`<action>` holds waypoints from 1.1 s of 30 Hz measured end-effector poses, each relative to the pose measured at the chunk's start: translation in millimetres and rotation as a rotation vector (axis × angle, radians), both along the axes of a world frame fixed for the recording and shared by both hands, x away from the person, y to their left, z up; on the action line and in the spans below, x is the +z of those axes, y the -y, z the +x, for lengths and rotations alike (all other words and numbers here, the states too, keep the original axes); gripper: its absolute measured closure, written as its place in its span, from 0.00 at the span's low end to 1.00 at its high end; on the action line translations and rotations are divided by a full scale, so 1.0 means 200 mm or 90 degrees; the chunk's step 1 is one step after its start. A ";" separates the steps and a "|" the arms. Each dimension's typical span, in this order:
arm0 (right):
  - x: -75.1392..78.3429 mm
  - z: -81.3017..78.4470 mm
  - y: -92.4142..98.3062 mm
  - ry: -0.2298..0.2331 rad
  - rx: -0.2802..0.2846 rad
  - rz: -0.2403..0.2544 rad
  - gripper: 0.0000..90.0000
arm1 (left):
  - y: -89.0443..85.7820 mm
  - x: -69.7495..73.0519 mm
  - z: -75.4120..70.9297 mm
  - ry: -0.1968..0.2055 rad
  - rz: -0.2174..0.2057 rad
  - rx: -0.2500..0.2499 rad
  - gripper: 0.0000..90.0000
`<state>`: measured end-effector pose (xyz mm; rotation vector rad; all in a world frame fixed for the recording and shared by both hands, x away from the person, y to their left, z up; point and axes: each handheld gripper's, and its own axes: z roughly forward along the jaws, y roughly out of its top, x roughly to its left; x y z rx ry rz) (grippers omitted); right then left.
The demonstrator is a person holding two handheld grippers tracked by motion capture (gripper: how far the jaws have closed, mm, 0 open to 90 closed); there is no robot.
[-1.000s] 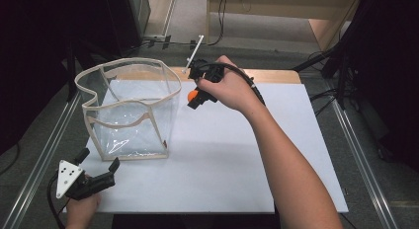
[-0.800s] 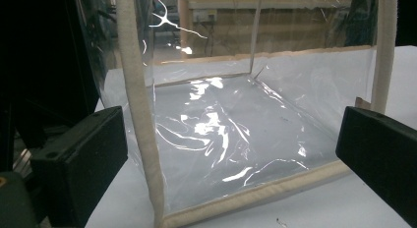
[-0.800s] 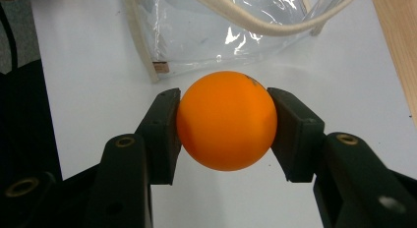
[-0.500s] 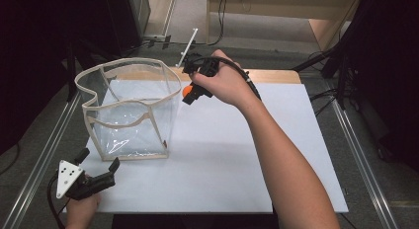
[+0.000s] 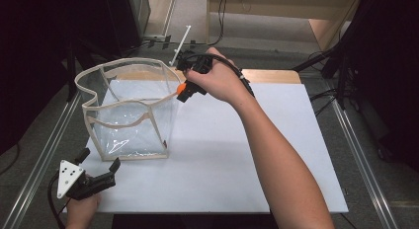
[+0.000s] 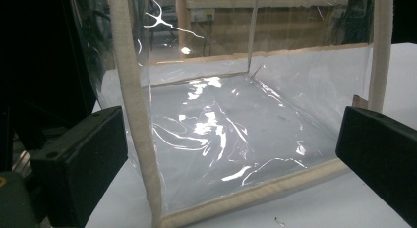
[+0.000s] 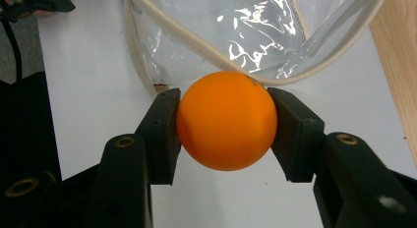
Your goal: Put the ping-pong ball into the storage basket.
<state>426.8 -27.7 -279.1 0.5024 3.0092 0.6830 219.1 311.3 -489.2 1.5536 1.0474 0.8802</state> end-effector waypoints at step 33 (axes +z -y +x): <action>0.03 0.07 -0.15 0.016 -0.021 0.025 0.52 | 0.00 0.00 0.00 -0.001 0.003 -0.003 0.00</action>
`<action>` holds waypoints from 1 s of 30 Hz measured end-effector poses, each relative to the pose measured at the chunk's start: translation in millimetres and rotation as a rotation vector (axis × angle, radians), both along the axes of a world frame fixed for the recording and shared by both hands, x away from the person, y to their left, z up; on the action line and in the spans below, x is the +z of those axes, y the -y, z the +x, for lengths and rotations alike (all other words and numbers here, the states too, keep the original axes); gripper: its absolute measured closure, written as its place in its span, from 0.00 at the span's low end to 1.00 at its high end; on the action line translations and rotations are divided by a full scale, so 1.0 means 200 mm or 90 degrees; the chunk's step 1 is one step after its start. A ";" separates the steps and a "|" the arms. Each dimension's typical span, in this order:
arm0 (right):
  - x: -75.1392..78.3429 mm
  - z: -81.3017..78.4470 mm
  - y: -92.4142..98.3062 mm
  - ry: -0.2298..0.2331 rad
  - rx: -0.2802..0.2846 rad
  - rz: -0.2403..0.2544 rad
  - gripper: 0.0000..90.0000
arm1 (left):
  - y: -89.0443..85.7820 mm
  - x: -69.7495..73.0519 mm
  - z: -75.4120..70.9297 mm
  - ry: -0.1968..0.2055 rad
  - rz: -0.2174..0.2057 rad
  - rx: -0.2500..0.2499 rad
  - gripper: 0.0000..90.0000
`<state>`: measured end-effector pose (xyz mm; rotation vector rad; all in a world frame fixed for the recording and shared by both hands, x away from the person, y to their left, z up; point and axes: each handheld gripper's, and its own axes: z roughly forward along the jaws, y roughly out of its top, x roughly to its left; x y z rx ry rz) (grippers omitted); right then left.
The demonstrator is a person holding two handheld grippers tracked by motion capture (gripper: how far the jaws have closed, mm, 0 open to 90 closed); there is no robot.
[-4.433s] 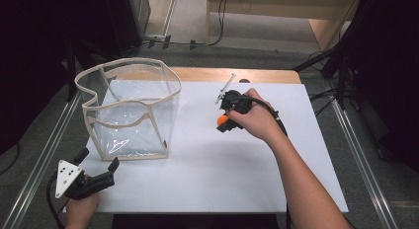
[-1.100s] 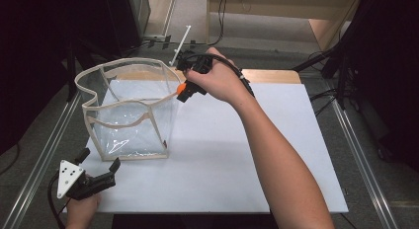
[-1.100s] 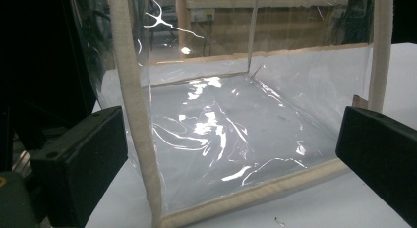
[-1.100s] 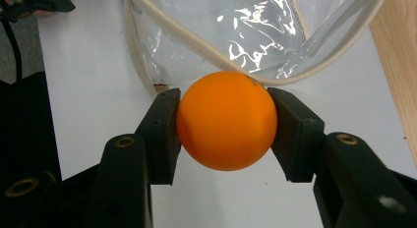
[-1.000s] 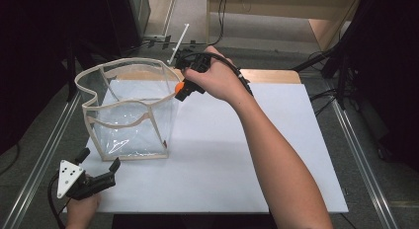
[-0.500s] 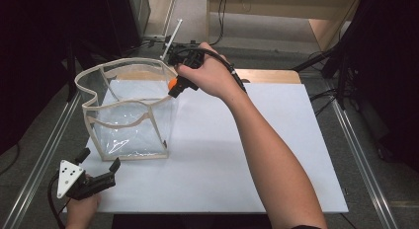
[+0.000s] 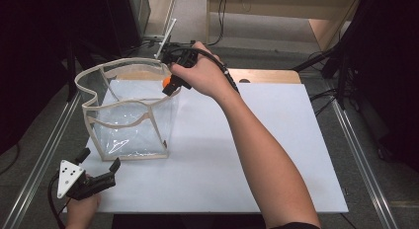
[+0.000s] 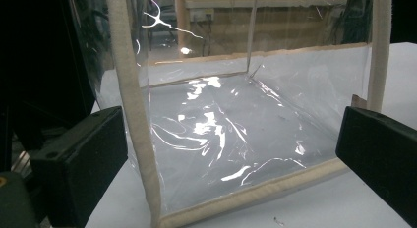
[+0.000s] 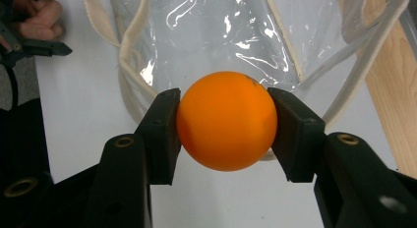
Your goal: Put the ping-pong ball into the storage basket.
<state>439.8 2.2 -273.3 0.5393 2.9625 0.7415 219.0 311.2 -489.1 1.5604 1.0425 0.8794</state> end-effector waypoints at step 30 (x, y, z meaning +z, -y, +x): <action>-0.11 -0.11 0.19 0.058 -0.095 0.021 0.00 | 0.00 0.00 0.00 0.000 0.001 0.001 0.00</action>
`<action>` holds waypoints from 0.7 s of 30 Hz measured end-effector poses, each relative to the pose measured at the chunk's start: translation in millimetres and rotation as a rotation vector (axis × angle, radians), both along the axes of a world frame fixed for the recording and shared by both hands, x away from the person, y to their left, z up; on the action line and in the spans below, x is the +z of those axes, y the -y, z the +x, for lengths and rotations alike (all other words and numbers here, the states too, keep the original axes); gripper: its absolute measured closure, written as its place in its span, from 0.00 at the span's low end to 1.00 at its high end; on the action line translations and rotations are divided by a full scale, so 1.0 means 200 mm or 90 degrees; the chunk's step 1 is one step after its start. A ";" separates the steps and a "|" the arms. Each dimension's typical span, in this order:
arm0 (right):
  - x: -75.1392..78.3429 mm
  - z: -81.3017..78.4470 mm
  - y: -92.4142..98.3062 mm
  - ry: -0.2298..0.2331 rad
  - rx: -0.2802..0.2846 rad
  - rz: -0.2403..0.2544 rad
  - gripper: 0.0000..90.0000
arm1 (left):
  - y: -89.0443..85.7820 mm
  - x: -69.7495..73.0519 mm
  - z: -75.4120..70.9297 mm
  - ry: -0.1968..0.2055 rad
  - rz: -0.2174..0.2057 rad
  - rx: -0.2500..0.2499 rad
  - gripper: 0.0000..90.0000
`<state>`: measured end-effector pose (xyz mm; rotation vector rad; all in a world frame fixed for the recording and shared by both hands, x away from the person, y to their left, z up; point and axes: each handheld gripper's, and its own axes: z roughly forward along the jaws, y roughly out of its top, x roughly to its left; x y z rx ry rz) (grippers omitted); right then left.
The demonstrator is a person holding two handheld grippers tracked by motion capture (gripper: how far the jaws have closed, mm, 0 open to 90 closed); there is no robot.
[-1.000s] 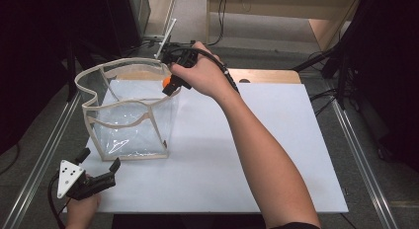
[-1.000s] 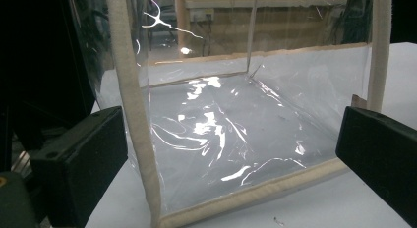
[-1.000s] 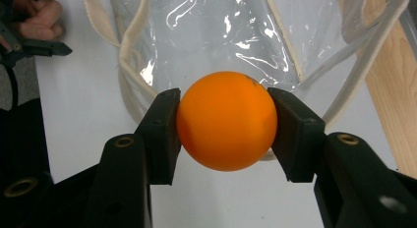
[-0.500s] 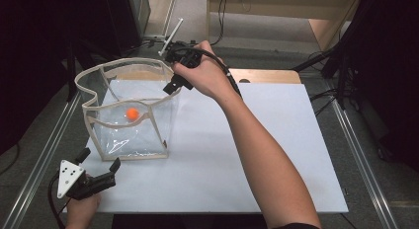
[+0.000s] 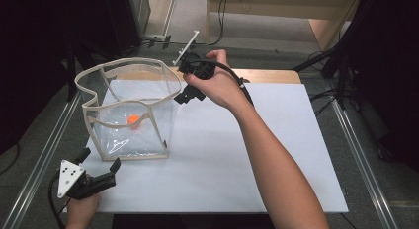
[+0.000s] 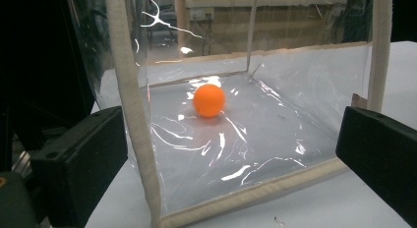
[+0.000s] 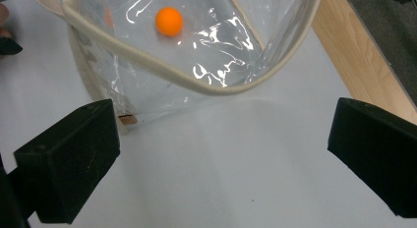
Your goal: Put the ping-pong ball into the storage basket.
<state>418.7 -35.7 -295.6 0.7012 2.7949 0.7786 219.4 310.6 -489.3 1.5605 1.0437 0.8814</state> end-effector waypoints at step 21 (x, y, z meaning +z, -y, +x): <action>-0.15 -0.11 0.15 -0.014 -0.001 0.016 0.00 | 0.00 0.00 0.00 -0.001 0.005 0.000 0.00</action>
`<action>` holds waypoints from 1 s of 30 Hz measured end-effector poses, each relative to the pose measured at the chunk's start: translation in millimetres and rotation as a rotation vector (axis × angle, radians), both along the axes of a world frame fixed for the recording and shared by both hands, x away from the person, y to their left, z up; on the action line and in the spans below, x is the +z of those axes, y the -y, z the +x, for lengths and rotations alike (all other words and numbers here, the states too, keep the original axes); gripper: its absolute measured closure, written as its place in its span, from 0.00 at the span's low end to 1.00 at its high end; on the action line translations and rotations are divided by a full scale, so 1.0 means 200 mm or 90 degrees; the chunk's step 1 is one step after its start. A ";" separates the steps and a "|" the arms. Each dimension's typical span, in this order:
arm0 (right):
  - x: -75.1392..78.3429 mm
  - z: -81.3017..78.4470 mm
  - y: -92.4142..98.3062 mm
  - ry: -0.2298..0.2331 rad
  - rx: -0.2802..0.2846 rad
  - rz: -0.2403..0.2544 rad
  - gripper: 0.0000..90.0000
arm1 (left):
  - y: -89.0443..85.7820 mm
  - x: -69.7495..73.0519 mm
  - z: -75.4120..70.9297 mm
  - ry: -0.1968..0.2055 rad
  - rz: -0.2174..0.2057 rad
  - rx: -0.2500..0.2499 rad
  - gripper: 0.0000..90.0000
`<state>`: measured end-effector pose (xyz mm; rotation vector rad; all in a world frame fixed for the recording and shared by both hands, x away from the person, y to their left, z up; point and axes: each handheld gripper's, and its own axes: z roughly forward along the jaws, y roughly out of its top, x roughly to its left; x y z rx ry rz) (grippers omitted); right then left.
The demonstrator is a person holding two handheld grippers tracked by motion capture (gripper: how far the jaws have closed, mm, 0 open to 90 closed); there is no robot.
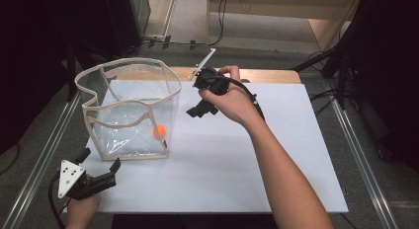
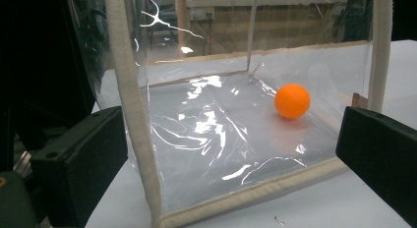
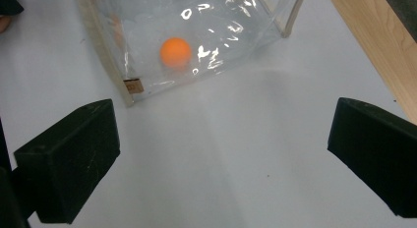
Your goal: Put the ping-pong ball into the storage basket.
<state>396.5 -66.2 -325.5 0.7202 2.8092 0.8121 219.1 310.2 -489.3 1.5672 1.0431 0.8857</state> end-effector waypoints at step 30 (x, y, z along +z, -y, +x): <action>-0.19 -0.16 0.19 0.020 -0.006 0.030 0.00 | 0.00 0.00 0.00 0.001 0.002 0.000 0.00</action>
